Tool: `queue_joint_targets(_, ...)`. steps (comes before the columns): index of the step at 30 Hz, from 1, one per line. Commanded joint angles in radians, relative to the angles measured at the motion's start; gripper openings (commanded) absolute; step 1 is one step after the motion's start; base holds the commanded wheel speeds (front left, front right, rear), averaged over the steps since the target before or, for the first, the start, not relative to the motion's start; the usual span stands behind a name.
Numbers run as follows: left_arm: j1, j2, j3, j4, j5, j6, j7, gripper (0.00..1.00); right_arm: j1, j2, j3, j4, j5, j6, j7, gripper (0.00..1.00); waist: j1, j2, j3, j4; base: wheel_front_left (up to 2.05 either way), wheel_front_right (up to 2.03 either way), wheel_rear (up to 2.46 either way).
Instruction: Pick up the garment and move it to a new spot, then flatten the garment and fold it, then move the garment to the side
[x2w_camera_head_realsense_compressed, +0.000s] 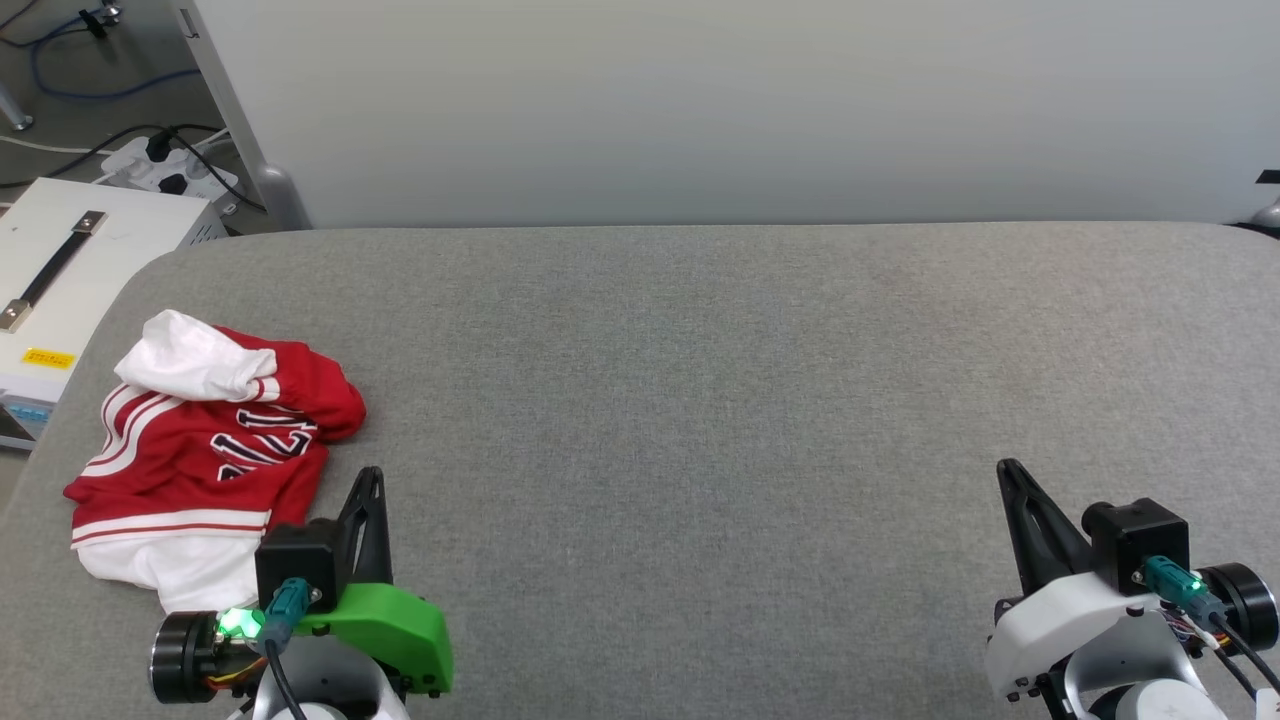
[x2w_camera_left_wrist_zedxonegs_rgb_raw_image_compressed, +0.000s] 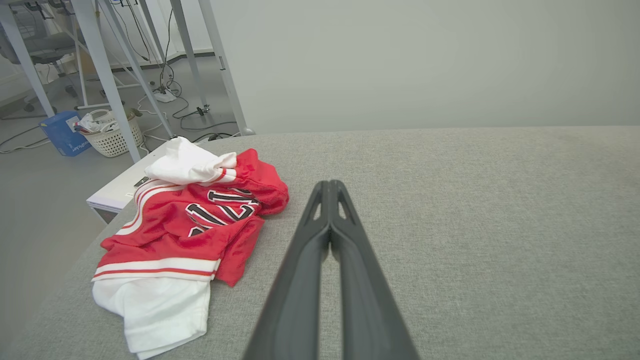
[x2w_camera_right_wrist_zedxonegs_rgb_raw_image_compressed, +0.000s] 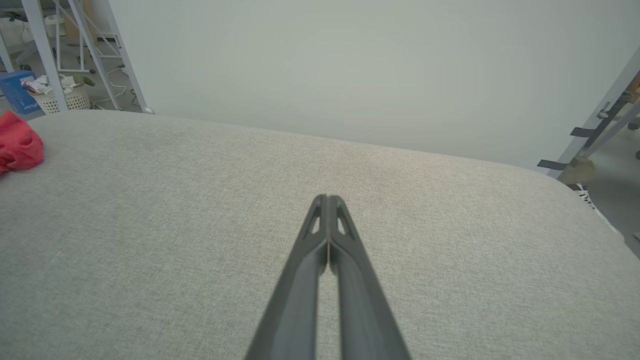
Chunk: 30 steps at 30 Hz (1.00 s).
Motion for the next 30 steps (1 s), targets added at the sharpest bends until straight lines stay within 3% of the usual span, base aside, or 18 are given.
queue_joint_targets(1,-0.017,-0.004,0.001,-0.002,0.01,-0.003,-0.001,0.0,-0.017,0.001,-0.002,-0.005,-0.01,-0.001,0.003,0.0,0.0,0.0,0.0,0.0,0.0,0.0,0.0)
queue_joint_targets(24,-0.017,-0.004,0.001,-0.002,0.01,-0.003,-0.001,0.0,-0.017,0.001,-0.002,-0.005,-0.01,-0.001,0.003,0.0,0.0,0.0,0.0,0.0,0.0,0.0,0.0)
queue_joint_targets(25,0.0,0.0,0.0,0.0,0.0,0.0,0.0,1.0,0.0,0.0,0.0,0.0,0.001,0.0,0.0,1.0,0.0,0.0,0.0,0.0,0.0,0.0,0.0)
queue_joint_targets(30,0.001,0.0,-0.001,0.0,-0.002,0.003,-0.004,1.0,0.0,0.0,-0.001,-0.001,0.005,0.0,-0.004,1.0,0.0,0.0,0.001,0.0,0.0,0.0,0.0)
